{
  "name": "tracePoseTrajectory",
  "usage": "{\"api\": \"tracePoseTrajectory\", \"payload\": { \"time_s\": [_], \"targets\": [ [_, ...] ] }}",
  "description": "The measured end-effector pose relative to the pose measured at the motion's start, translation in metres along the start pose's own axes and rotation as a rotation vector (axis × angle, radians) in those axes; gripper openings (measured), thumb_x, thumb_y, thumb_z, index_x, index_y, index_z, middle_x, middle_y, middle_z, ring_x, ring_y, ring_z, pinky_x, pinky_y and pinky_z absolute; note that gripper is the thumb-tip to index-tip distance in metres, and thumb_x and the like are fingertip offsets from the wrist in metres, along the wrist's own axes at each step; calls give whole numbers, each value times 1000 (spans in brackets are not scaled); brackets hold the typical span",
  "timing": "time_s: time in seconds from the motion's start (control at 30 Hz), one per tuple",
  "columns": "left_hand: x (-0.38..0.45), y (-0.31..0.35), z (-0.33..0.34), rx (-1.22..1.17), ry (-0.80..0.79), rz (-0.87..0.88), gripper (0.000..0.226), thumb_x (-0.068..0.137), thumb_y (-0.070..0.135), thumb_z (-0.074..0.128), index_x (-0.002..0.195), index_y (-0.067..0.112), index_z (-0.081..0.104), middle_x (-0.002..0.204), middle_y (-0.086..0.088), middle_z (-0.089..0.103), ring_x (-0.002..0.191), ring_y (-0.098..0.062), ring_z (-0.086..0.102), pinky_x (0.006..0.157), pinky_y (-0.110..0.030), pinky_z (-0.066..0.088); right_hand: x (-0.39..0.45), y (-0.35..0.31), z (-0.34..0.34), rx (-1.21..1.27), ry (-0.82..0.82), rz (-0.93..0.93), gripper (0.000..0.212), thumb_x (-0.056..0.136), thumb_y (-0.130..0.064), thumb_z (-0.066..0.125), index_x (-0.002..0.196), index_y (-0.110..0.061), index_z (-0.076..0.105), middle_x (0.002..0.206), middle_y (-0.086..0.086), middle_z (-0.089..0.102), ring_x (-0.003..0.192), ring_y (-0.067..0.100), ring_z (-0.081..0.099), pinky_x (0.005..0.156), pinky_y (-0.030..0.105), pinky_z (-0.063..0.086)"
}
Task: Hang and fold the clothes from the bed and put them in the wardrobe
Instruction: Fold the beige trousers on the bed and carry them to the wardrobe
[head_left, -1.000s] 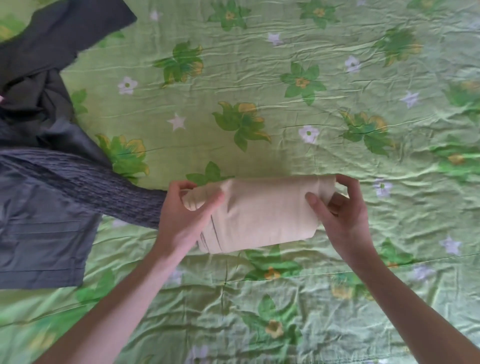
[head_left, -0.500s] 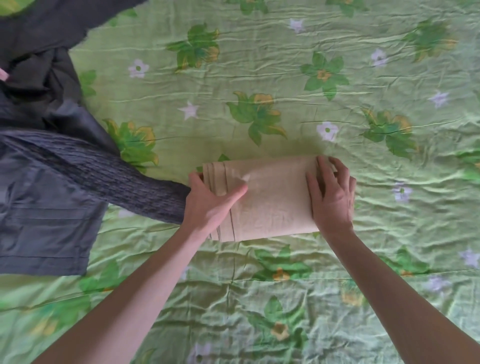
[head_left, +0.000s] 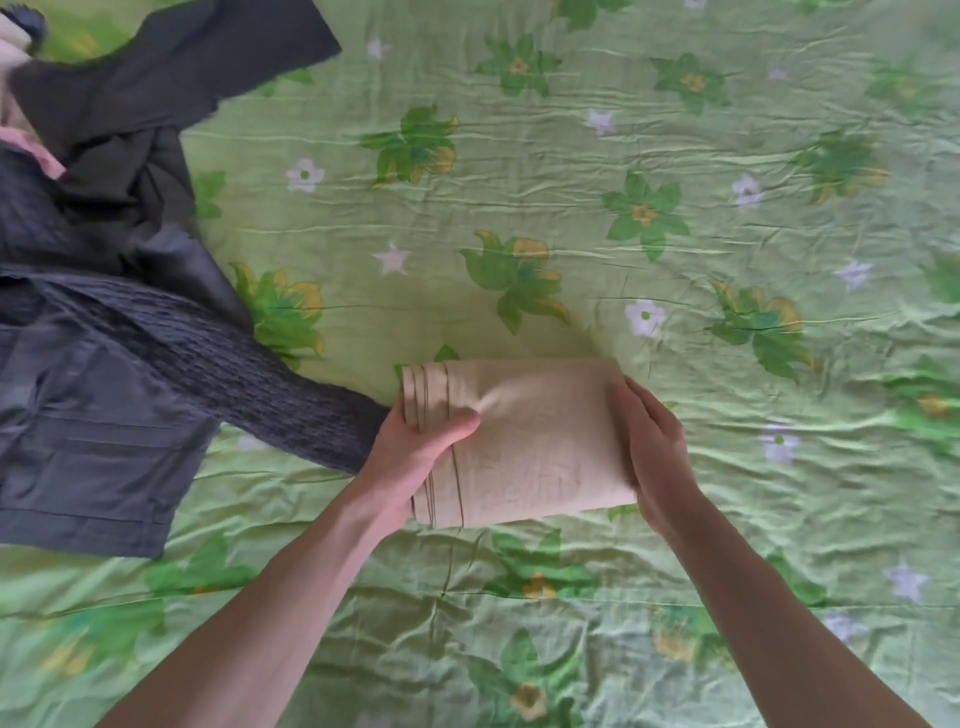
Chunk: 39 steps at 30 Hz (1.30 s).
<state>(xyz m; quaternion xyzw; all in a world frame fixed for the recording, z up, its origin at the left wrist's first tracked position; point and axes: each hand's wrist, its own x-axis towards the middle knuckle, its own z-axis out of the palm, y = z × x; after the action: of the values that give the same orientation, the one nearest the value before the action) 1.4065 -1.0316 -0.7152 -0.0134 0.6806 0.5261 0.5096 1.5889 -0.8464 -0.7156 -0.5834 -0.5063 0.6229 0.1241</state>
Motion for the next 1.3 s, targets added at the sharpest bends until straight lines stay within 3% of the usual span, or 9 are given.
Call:
{"api": "tracePoseTrajectory", "payload": {
  "time_s": [0.17, 0.37, 0.5, 0.63, 0.8, 0.93, 1.07, 1.2, 1.3],
  "targets": [
    [-24, 30, 6, -1, -29, 42, 68, 56, 46, 99, 114, 22, 73, 102, 5, 81, 93, -8, 77, 90, -36, 50, -11, -29, -25, 187, -240, 163, 48, 97, -63, 58, 138, -38, 65, 136, -6, 69, 129, 21, 63, 101, 50, 56],
    [-98, 99, 13, -34, -73, 18, 89, 50, 45, 103, 127, 14, 70, 117, -9, 78, 115, -31, 73, 109, -58, 49, -78, -103, -54, 128, -415, 104, 49, 87, -77, 61, 134, -74, 45, 144, -15, 56, 128, 22, 62, 92, 55, 61],
    [-156, 148, 17, -98, -153, -12, 92, 45, 43, 107, 126, 14, 73, 121, -14, 77, 112, -36, 74, 91, -56, 61, -137, -165, -76, 89, -360, -19, 72, 72, -83, 72, 137, -75, 41, 146, -18, 53, 119, 12, 66, 87, 36, 62],
    [-214, 197, 26, -78, -231, -16, 90, 47, 39, 107, 127, 14, 72, 118, -15, 78, 105, -35, 77, 75, -48, 65, -207, -212, -102, 120, -353, -31, 69, 78, -81, 71, 137, -79, 34, 147, -17, 51, 126, 16, 64, 96, 40, 60],
    [-274, 250, 47, 75, -327, 36, 94, 45, 48, 107, 127, 21, 70, 112, -10, 80, 99, -32, 79, 76, -48, 64, -295, -234, -126, 172, -28, -129, 63, 75, -69, 81, 131, -70, 51, 139, -10, 60, 115, 16, 69, 96, 42, 60],
    [-315, 277, 71, 221, -421, 67, 93, 39, 68, 102, 119, 37, 68, 114, 2, 79, 106, -25, 75, 91, -51, 58, -360, -237, -148, 231, 281, -222, 53, 67, -65, 83, 115, -61, 59, 112, -21, 66, 79, -9, 70, 56, 8, 52],
    [-359, 282, 108, 294, -530, 147, 70, 49, 73, 94, 104, 50, 59, 81, 41, 68, 96, 6, 55, 94, -40, 34, -411, -230, -186, 312, 458, -303, 59, 68, -65, 79, 123, -50, 65, 96, -12, 78, 77, -2, 74, 55, 9, 51],
    [-394, 265, 170, 331, -548, 304, 71, 56, 62, 92, 114, 39, 59, 87, 32, 72, 83, 5, 71, 76, -30, 41, -449, -214, -240, 324, 571, -383, 71, 75, -69, 70, 140, -43, 61, 117, -2, 76, 94, 5, 75, 71, 18, 57],
    [-421, 247, 223, 351, -546, 293, 72, 57, 56, 92, 119, 36, 61, 96, 16, 78, 89, -5, 74, 75, -32, 46, -474, -198, -295, 317, 611, -427, 72, 77, -74, 65, 143, -44, 58, 121, -6, 74, 93, -4, 72, 66, 9, 53]
  ]
}}
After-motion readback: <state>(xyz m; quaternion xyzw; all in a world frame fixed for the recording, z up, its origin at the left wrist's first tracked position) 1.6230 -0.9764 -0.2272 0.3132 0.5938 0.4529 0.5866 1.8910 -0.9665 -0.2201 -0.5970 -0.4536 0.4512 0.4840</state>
